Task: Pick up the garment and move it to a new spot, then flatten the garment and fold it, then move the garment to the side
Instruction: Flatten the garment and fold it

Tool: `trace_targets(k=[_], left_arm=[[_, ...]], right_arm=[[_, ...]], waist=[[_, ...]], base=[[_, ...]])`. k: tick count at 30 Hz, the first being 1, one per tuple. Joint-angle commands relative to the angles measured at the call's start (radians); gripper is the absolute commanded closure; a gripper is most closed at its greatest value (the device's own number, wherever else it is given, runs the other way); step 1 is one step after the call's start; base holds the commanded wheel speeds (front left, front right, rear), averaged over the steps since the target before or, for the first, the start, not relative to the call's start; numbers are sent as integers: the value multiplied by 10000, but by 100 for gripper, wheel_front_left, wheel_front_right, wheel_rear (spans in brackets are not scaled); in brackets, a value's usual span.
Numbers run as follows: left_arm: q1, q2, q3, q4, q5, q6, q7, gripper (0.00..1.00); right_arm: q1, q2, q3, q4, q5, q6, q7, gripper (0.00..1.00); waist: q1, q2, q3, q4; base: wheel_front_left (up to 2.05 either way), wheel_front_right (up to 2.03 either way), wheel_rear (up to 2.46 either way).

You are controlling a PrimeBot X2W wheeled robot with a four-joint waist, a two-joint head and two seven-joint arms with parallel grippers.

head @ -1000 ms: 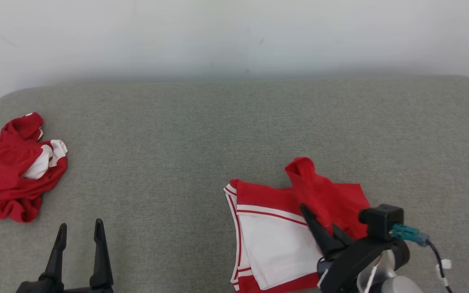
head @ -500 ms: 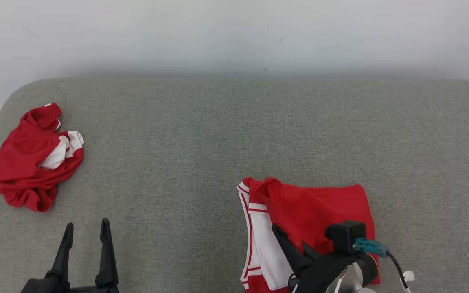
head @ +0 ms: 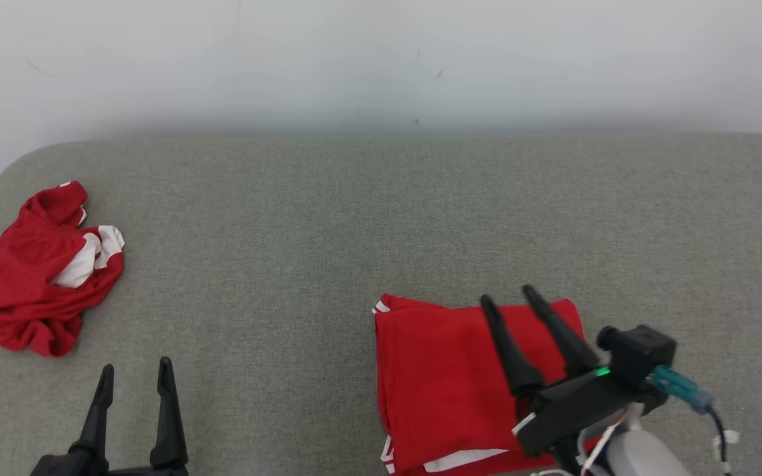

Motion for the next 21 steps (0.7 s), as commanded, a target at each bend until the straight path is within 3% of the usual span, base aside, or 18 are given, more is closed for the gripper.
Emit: trace_targets(k=[1, 10, 21], left_arm=[[45, -11, 30, 3, 112, -33, -32, 0], [308, -10, 155, -132, 164, -62, -32, 0], [598, -10, 223, -316, 373, -80, -32, 0]], right_arm=[[-7, -168, -243, -108, -76, -25, -204, 0], [821, -540, -1876, -639, -537, -25, -1002, 0], [2168, -337, -2787, -1121, -1342, -25, -1271, 0]], waist=[[0, 0, -88, -77], [0, 0, -379, -303], [0, 0, -669, -615]], base=[[0, 0, 0], [0, 0, 0], [0, 0, 0]])
